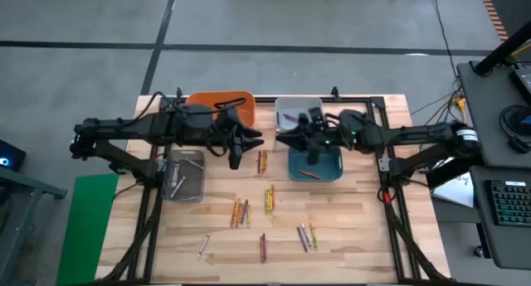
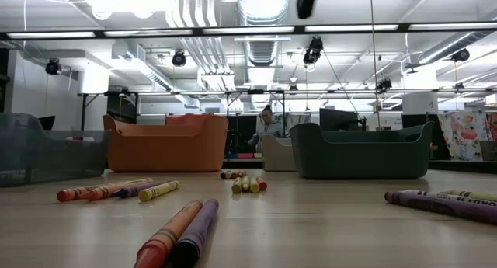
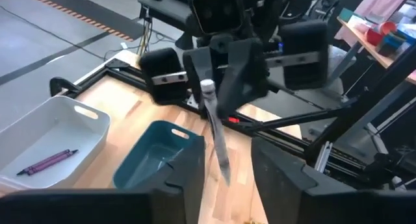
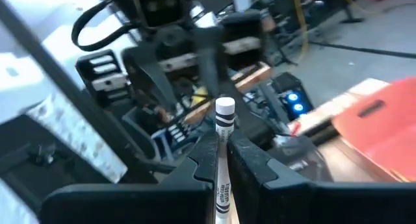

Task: Sort crayons
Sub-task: Put the white crayon into the black bin, then put the orange crayon into the blue bin

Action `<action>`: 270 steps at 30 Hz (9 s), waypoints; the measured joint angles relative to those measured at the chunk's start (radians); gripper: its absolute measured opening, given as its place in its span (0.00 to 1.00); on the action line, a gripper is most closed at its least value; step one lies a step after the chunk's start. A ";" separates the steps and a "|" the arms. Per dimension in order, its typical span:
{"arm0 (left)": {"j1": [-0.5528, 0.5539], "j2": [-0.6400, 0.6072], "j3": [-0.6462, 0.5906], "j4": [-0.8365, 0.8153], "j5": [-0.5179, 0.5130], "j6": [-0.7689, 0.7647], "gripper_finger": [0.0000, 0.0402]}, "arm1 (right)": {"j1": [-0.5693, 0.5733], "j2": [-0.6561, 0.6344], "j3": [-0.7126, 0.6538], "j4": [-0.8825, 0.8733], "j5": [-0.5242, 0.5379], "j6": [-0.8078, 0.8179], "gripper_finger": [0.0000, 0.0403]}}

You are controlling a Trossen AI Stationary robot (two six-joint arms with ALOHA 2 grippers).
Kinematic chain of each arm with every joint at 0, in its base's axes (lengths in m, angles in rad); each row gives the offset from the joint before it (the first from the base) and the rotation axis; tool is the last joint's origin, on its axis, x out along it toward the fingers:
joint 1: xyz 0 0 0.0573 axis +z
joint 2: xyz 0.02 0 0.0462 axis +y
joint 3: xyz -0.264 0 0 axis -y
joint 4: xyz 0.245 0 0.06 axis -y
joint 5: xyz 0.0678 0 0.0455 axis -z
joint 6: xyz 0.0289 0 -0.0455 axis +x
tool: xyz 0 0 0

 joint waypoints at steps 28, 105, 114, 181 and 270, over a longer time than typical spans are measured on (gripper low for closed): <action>0.000 0.031 0.000 -0.026 0.033 -0.062 0.03 | -0.008 0.173 0.308 -0.192 -0.061 -0.186 0.08; 0.007 -0.041 -0.708 -0.752 0.111 -0.888 0.08 | -0.090 0.175 0.392 -0.697 0.043 -0.143 0.26; 0.007 -0.041 -0.707 -0.752 0.115 -0.914 0.32 | -0.090 0.175 0.392 -0.696 0.043 -0.145 0.27; -0.307 0.524 -0.219 -0.478 0.051 -0.966 0.38 | -0.002 0.082 0.405 -0.978 0.051 -0.071 0.22; -0.367 0.555 -0.290 -0.417 0.067 -1.067 0.01 | -0.002 0.124 0.403 -0.980 0.075 -0.100 0.24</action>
